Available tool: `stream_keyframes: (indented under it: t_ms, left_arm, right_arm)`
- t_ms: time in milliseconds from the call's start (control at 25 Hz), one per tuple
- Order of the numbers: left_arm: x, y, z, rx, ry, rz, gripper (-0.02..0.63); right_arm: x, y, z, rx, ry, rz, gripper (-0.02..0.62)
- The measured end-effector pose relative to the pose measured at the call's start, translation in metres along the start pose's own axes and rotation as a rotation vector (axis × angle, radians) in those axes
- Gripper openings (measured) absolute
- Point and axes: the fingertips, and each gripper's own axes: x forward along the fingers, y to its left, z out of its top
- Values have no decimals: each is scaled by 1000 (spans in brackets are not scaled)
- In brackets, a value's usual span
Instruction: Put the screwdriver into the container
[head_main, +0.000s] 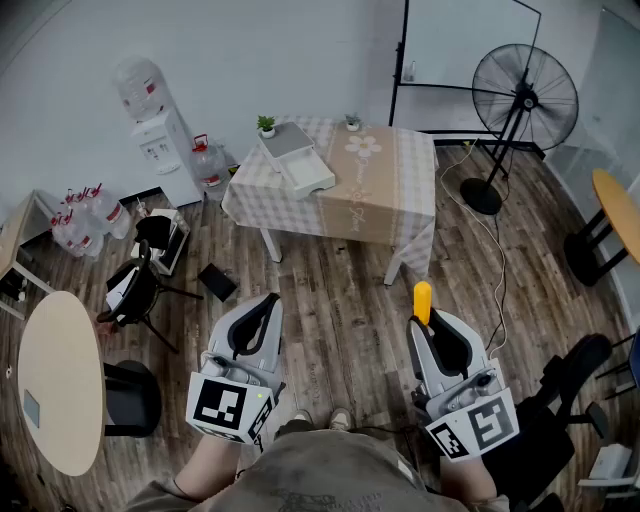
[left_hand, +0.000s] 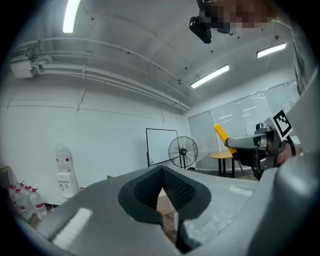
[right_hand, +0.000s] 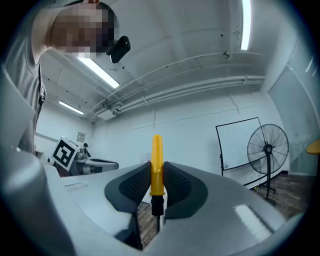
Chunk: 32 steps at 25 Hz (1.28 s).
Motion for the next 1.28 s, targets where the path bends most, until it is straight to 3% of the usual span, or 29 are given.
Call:
stream_keyframes:
  t_ms: [760,1280]
  left_arm:
    - [-5,-5,-7,14,27,-2,2]
    - [38,33,-20,11,30,0,2]
  right_arm:
    - [-8,-2,-10,52,22,1,103]
    - [50,-23,-32,63,65,3,103]
